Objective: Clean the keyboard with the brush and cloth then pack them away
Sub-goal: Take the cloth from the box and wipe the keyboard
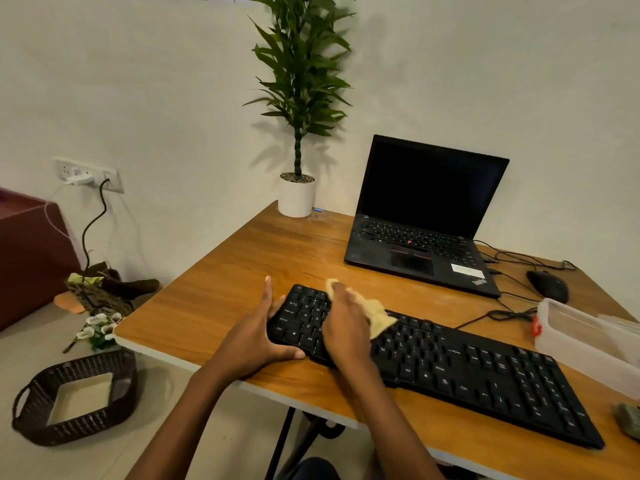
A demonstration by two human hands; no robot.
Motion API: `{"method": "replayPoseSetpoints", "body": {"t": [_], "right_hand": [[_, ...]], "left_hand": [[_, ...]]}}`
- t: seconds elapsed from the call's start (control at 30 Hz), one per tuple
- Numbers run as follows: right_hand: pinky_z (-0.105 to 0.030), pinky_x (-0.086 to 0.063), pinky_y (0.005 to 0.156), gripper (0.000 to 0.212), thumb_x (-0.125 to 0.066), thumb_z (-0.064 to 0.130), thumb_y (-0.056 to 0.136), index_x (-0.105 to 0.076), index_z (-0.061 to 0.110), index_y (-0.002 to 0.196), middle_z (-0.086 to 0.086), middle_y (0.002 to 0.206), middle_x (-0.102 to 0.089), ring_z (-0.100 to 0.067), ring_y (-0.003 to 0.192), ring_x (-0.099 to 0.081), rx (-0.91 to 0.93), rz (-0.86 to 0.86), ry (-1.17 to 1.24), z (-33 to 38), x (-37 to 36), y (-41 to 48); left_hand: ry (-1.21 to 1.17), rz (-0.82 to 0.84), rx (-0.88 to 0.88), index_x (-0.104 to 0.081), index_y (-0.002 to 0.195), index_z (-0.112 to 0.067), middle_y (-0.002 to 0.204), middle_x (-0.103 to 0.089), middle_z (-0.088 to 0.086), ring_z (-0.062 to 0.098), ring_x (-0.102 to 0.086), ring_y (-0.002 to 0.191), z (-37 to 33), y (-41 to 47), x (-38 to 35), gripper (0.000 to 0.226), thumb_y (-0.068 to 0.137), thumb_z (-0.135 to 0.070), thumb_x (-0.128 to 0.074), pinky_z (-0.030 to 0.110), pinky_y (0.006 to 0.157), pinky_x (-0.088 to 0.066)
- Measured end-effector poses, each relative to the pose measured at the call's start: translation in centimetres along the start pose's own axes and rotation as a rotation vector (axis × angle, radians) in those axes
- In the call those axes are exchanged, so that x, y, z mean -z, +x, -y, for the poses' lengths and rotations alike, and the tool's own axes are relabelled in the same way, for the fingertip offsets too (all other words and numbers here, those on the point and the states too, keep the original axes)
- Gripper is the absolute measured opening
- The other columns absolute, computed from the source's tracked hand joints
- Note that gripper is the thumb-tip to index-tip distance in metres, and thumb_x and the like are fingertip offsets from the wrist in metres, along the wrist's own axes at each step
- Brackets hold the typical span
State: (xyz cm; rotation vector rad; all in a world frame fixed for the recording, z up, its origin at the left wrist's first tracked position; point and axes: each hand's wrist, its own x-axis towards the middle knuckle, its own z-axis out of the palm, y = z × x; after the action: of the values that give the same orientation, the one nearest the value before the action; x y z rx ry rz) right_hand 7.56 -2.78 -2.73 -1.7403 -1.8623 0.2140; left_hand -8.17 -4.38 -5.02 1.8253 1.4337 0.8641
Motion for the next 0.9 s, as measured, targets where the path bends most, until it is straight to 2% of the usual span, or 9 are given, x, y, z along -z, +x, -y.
{"method": "replayPoseSetpoints", "body": {"t": [0.1,0.2,0.4,0.53,0.57,0.67,0.73,0.83,0.9], "right_hand": [[-0.038,-0.035,0.1,0.053,-0.043,0.006,0.094,-0.027,0.018,0.143,-0.007,0.141,-0.043,-0.025,0.126,-0.041,0.238,0.166,0.007,1.3,0.0,-1.2],[-0.039,-0.032,0.106,0.047,-0.045,0.013,0.096,-0.032,0.024,0.14,-0.007,0.142,-0.043,-0.027,0.13,-0.038,0.376,0.348,0.104,0.7,1.1,-2.3],[-0.036,-0.043,0.095,0.034,-0.034,0.019,0.1,-0.042,0.032,0.131,-0.004,0.122,-0.059,-0.015,0.104,-0.055,0.404,0.536,0.314,-0.2,3.8,-3.9],[-0.014,-0.04,0.088,0.03,-0.038,0.018,0.099,-0.047,0.038,0.12,0.015,0.12,-0.051,0.0,0.107,-0.048,0.331,0.645,0.472,-1.1,5.8,-5.1],[-0.012,-0.041,0.083,0.029,-0.038,0.017,0.099,-0.049,0.037,0.117,0.016,0.117,-0.05,0.001,0.103,-0.049,0.278,0.633,0.54,-1.3,6.4,-5.5],[-0.023,-0.051,0.065,0.027,-0.038,0.013,0.099,-0.053,0.033,0.106,0.003,0.115,-0.054,-0.012,0.091,-0.054,-0.189,0.349,0.865,-2.0,9.0,-5.1],[-0.032,-0.051,0.064,0.027,-0.036,0.011,0.099,-0.052,0.029,0.111,-0.001,0.116,-0.053,-0.016,0.089,-0.054,-0.375,-0.034,0.994,-3.1,10.9,-3.4],[-0.025,-0.046,0.065,0.035,-0.034,0.008,0.099,-0.045,0.021,0.13,0.001,0.121,-0.048,-0.011,0.09,-0.051,-0.323,-0.448,0.82,-4.2,12.4,-0.3],[-0.016,-0.039,0.058,0.042,-0.034,0.006,0.098,-0.036,0.013,0.139,-0.002,0.114,-0.046,-0.011,0.088,-0.046,-0.265,-0.413,0.566,-3.7,10.6,1.6]], "left_hand": [[-0.005,-0.011,-0.009,0.029,0.136,-0.032,0.14,-0.032,-0.022,-0.004,-0.035,0.122,-0.2,-0.1,-0.1,0.136,0.057,-0.043,-0.081,0.007,0.095,-0.03],[-0.029,-0.025,-0.012,0.03,0.134,-0.035,0.133,-0.04,-0.023,0.002,-0.045,0.121,-0.1,-0.1,-0.2,0.134,0.062,-0.035,-0.083,-0.001,0.086,-0.033],[0.033,-0.001,-0.03,0.035,0.132,-0.04,0.149,-0.032,-0.012,0.011,-0.019,0.141,-0.4,-0.6,0.3,0.137,0.053,-0.058,-0.075,0.026,0.11,-0.024],[0.088,-0.004,-0.034,0.037,0.127,-0.044,0.152,-0.029,-0.007,0.014,-0.028,0.139,-0.2,-0.3,0.1,0.127,0.072,-0.036,-0.078,0.037,0.106,-0.038],[0.076,0.001,-0.019,0.036,0.128,-0.046,0.152,-0.029,-0.007,0.013,-0.027,0.139,-0.3,-0.3,0.2,0.128,0.07,-0.039,-0.078,0.039,0.107,-0.038],[-0.011,0.028,0.022,0.033,0.134,-0.041,0.149,-0.034,-0.008,0.003,-0.023,0.137,-0.8,-0.7,0.6,0.141,0.047,-0.068,-0.075,0.027,0.11,-0.023],[-0.073,0.017,0.046,0.031,0.138,-0.036,0.147,-0.037,-0.006,0.004,-0.02,0.139,-0.7,-0.8,0.8,0.142,0.052,-0.057,-0.08,0.025,0.109,-0.018],[-0.113,0.002,0.048,0.03,0.14,-0.034,0.146,-0.039,-0.005,0.001,-0.018,0.137,-0.5,-0.6,0.6,0.138,0.06,-0.039,-0.083,0.023,0.108,-0.015],[-0.121,0.002,0.052,0.03,0.139,-0.035,0.146,-0.039,-0.003,-0.002,-0.018,0.133,-0.4,-0.5,0.4,0.138,0.061,-0.036,-0.084,0.021,0.107,-0.015]]}}
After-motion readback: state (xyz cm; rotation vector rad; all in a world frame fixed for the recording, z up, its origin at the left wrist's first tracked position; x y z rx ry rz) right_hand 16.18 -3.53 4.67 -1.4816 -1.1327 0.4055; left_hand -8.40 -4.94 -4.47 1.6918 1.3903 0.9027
